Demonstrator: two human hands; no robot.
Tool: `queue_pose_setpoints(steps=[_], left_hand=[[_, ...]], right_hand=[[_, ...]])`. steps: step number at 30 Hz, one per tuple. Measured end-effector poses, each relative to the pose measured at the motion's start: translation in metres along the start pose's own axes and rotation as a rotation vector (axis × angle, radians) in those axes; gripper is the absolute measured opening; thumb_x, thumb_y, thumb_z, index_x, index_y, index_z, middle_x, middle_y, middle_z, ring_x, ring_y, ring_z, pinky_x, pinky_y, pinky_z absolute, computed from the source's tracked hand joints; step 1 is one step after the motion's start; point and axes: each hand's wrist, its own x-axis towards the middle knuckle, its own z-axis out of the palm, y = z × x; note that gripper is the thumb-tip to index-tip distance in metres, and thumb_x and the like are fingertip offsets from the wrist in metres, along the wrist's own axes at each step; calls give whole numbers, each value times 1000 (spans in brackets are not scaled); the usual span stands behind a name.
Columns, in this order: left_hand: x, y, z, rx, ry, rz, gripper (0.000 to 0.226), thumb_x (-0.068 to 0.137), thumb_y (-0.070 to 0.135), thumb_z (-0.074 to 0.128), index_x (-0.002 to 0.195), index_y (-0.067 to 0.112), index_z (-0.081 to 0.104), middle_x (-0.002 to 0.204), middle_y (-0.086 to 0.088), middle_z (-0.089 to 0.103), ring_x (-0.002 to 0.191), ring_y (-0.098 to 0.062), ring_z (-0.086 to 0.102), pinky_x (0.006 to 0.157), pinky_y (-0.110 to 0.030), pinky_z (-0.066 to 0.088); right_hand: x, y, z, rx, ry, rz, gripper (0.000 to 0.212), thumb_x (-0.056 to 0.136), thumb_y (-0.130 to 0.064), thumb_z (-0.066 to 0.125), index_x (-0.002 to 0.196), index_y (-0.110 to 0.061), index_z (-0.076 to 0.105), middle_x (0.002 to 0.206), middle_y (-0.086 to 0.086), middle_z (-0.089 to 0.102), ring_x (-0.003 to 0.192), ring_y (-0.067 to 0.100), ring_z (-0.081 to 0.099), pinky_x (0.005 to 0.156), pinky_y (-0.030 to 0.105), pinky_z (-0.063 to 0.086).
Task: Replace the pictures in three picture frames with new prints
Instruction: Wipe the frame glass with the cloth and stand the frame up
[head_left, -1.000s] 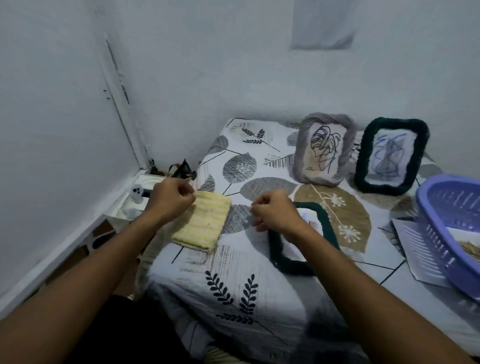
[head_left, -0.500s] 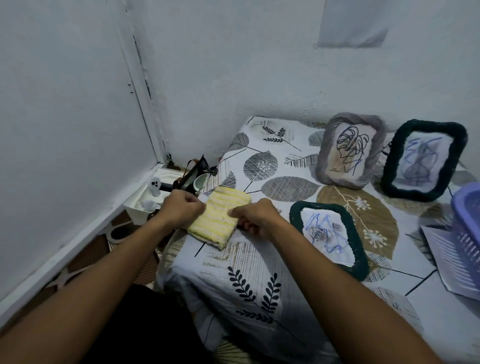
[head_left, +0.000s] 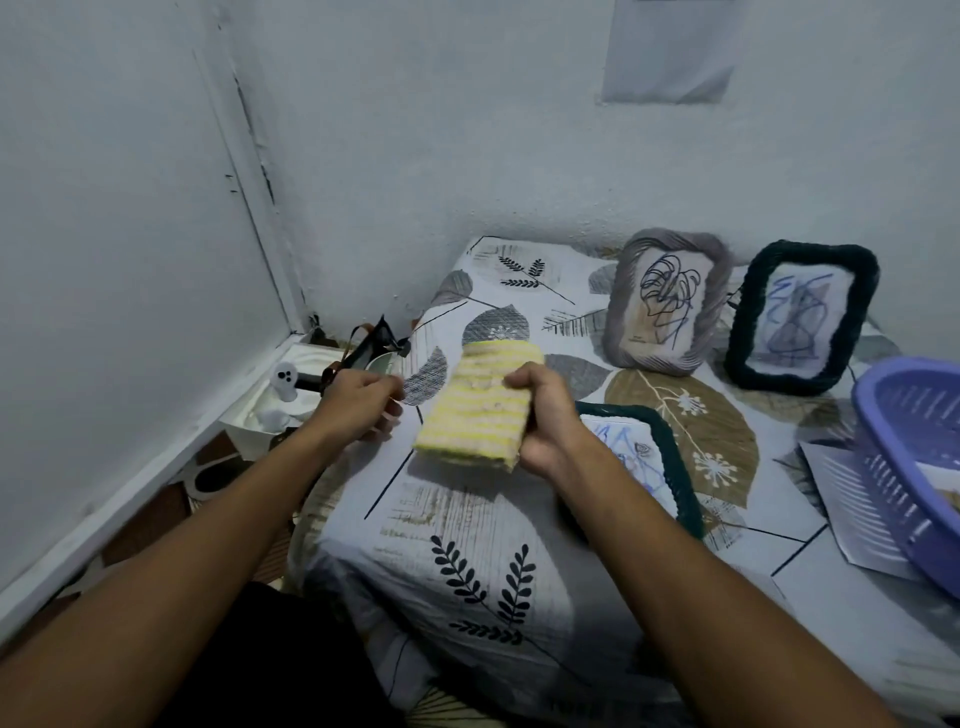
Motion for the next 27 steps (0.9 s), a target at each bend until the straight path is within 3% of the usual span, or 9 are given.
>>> queue_pose_setpoints(steps=[3, 7, 10, 13, 15, 17, 20, 23, 27], left_hand=[[-1, 10, 20, -36, -56, 50, 26, 95, 21, 54, 94, -3, 65, 82, -16, 63, 56, -16, 54, 45, -19, 45], [-2, 14, 58, 141, -139, 317, 9, 87, 16, 68, 93, 10, 69, 86, -9, 70, 72, -20, 64, 66, -31, 54], [-9, 15, 89, 323, -294, 524, 31, 79, 24, 76, 107, 15, 67, 101, 0, 68, 93, -14, 64, 85, -32, 54], [-9, 16, 114, 496, -410, 654, 59, 74, 46, 76, 125, 22, 58, 126, -2, 56, 114, -14, 51, 98, -34, 45], [-8, 15, 125, 612, -454, 703, 79, 71, 60, 70, 137, 22, 47, 142, -3, 44, 131, -16, 36, 110, -34, 30], [-8, 12, 131, 684, -474, 703, 95, 68, 69, 64, 145, 20, 36, 152, 0, 32, 141, -14, 20, 112, -32, 18], [-7, 5, 134, 714, -469, 668, 107, 62, 83, 54, 149, 25, 29, 157, 5, 21, 145, -11, 11, 117, -40, 14], [-6, -1, 133, 724, -468, 664, 109, 61, 86, 49, 149, 26, 28, 158, 6, 18, 145, -11, 12, 119, -44, 13], [-8, -3, 134, 691, -463, 679, 108, 61, 85, 48, 148, 25, 31, 158, 5, 19, 145, -11, 14, 120, -42, 6]], right_hand=[[-12, -21, -25, 99, 35, -54, 31, 86, -7, 37, 102, 1, 62, 89, 20, 72, 89, 37, 65, 76, 50, 51], [-34, -51, -67, 69, 96, -103, 25, 88, 2, 40, 102, -2, 60, 86, 16, 73, 80, 33, 69, 64, 48, 59], [-48, -70, -95, 27, 187, -153, 21, 90, 6, 43, 98, -5, 58, 83, 12, 73, 80, 30, 66, 66, 47, 54], [-51, -82, -118, -93, 342, -272, 28, 85, 9, 52, 109, -5, 57, 104, 12, 67, 88, 31, 65, 62, 43, 54], [-49, -86, -128, -278, 420, -420, 38, 82, 13, 55, 113, -10, 53, 103, 8, 65, 96, 32, 63, 67, 41, 55], [-51, -87, -131, -578, 464, -577, 39, 82, 15, 53, 108, -14, 51, 93, -1, 63, 91, 23, 63, 67, 34, 52], [-51, -82, -133, -1046, 484, -816, 37, 79, 10, 48, 104, -18, 52, 83, -3, 58, 77, 18, 56, 64, 35, 48], [-47, -74, -134, -1336, 459, -924, 42, 79, 1, 48, 116, -18, 56, 94, 6, 66, 83, 28, 59, 68, 44, 52], [-41, -72, -128, -1655, 529, -1096, 47, 80, 4, 60, 125, -9, 57, 117, 16, 66, 91, 35, 65, 71, 39, 53]])
